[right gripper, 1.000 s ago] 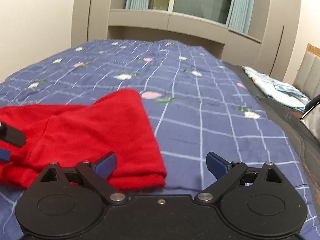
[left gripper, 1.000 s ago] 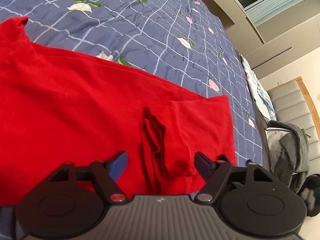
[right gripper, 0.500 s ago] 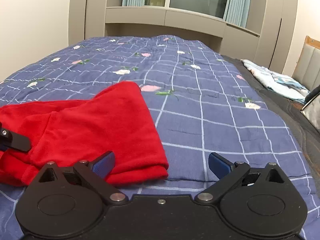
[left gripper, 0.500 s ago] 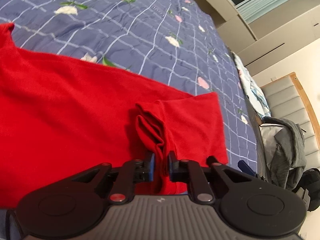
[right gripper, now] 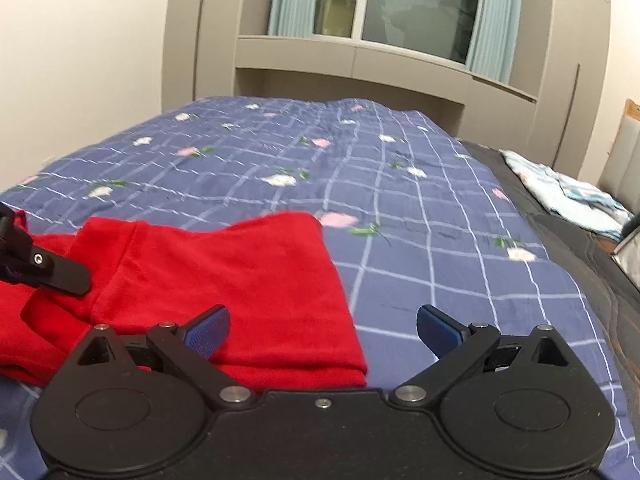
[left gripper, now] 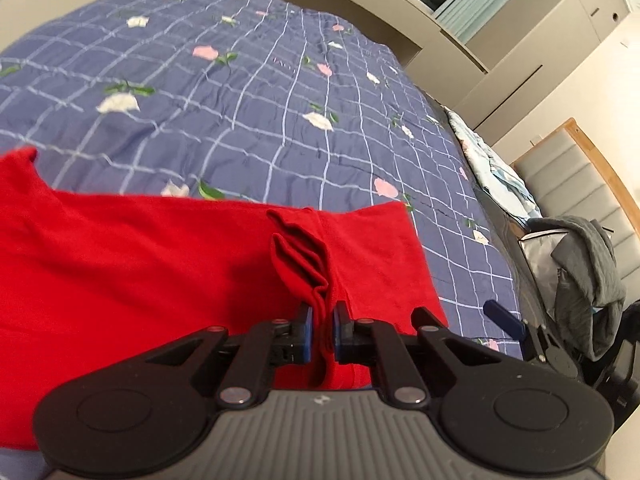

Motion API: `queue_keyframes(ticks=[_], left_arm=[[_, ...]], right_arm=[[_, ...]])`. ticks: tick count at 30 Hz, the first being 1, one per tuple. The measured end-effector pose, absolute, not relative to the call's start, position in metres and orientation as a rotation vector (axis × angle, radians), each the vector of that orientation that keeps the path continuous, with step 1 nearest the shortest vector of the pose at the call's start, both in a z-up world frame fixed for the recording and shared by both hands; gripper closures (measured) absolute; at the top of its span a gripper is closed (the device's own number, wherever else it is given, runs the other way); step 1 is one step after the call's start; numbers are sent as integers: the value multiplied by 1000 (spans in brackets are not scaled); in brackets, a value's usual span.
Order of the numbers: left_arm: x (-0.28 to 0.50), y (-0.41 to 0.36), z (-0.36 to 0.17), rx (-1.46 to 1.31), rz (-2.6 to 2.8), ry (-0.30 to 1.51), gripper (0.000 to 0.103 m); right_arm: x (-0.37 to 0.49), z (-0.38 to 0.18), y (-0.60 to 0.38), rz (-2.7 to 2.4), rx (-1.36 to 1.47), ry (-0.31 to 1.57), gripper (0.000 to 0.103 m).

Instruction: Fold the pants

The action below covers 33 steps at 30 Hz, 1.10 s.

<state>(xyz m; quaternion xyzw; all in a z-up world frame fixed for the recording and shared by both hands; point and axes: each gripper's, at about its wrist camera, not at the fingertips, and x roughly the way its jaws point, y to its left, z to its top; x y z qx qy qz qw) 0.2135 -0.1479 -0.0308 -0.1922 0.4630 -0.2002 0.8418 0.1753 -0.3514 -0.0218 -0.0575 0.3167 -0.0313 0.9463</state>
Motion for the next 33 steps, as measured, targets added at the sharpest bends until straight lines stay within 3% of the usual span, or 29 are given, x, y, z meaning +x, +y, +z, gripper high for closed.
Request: queue_keyframes(ticks=[11, 21, 24, 27, 30, 31, 32, 33], left_arm=[[196, -72, -7, -322, -342, 956, 94], [185, -11, -43, -340, -247, 1028, 93], [186, -3, -60, -376, -235, 1052, 88], [184, 0, -61, -381, -224, 1046, 77], [181, 8, -56, -394, -210, 1034, 55], [178, 12, -52, -396, -191, 1029, 39], [175, 17, -49, -396, -172, 1019, 30], [171, 23, -44, -401, -148, 997, 28]], right_arm=[[169, 1, -282, 116, -138, 602, 3], [169, -6, -219, 234, -197, 642, 3], [165, -11, -204, 259, -231, 650, 4], [158, -13, -193, 281, -252, 652, 4], [155, -15, -184, 309, -283, 644, 4], [153, -15, -181, 321, -291, 639, 6], [151, -16, -176, 337, -302, 634, 10], [151, -16, -172, 350, -312, 631, 13]])
